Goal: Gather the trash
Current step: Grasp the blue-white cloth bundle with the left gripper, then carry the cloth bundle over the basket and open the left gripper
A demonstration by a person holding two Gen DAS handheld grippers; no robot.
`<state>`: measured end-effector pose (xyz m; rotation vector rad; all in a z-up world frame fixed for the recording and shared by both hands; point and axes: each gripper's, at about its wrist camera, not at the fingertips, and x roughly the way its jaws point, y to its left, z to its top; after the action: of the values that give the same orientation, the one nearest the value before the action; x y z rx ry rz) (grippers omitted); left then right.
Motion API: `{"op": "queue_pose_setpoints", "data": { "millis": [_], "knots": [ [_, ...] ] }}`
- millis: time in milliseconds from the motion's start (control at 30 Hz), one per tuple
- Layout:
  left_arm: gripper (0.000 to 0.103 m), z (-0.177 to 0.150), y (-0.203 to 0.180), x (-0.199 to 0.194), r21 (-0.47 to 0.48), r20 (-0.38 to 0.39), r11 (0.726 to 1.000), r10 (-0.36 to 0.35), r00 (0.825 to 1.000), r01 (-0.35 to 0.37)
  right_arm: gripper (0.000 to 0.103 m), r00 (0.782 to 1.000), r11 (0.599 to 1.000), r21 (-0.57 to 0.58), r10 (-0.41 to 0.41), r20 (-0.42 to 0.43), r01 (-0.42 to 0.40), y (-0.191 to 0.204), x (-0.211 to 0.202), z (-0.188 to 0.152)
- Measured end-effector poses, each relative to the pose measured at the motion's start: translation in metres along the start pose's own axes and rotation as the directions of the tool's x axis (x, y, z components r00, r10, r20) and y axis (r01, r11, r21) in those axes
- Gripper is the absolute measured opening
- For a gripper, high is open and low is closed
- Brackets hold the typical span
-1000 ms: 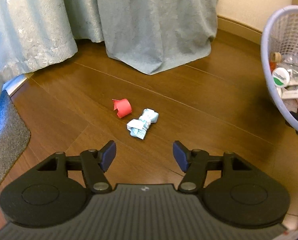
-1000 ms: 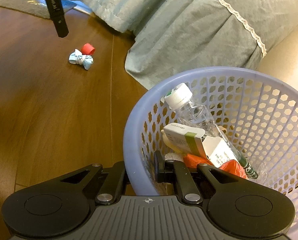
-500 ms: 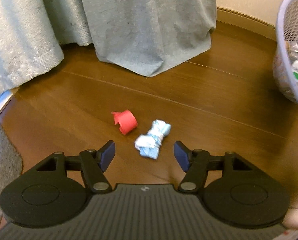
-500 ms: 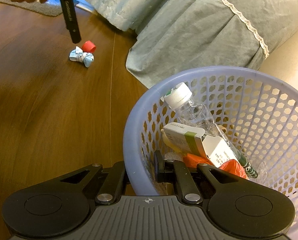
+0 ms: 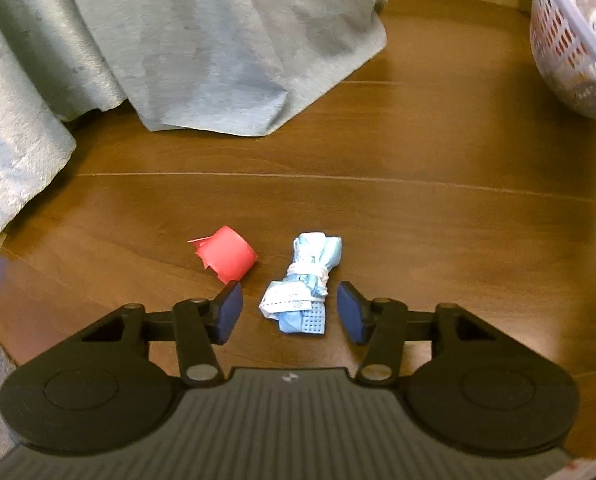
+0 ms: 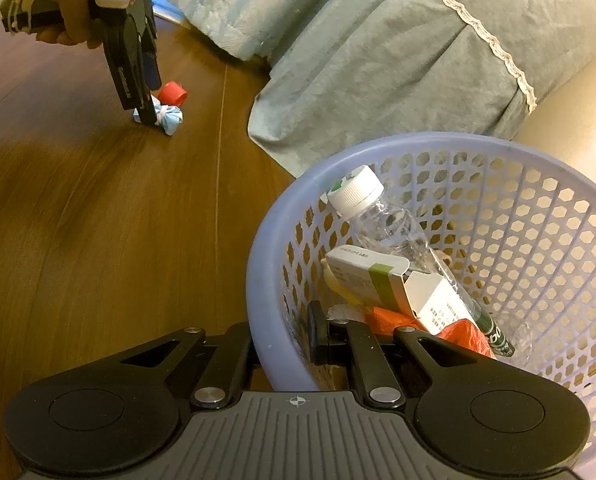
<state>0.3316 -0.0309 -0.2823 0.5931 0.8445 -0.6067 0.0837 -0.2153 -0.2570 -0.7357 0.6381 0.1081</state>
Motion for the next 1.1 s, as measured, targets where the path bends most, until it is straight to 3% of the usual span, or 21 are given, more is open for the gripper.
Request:
{"op": "queue_pose_setpoints", "data": {
  "millis": [100,233,467,700,1100],
  "knots": [
    [0.031,-0.001,-0.002,0.002,0.016,-0.022,1.0,0.002,1.0,-0.002,0.006,1.0,1.0,0.011,-0.003,-0.002,0.003,-0.001,0.001,0.001],
    [0.022,-0.003,-0.005,-0.002,0.034,-0.045,0.999,-0.004,0.999,0.006,0.006,1.0,0.999,0.051,-0.013,-0.007,0.013,-0.007,0.004,0.005],
    [0.021,-0.002,-0.014,-0.025,0.037,-0.069,0.999,-0.02,0.997,0.023,0.006,1.0,0.996,0.091,-0.023,-0.016,0.024,-0.01,0.006,0.008],
    [0.021,0.001,-0.02,-0.051,-0.037,-0.113,0.998,-0.05,0.992,0.046,0.005,1.0,0.996,0.085,0.004,-0.03,-0.002,-0.018,0.005,0.01],
    [0.021,0.017,-0.027,-0.087,-0.028,-0.078,0.997,-0.068,0.995,0.066,0.005,0.997,0.995,0.087,0.045,-0.058,-0.04,-0.026,-0.005,0.012]
  ]
}}
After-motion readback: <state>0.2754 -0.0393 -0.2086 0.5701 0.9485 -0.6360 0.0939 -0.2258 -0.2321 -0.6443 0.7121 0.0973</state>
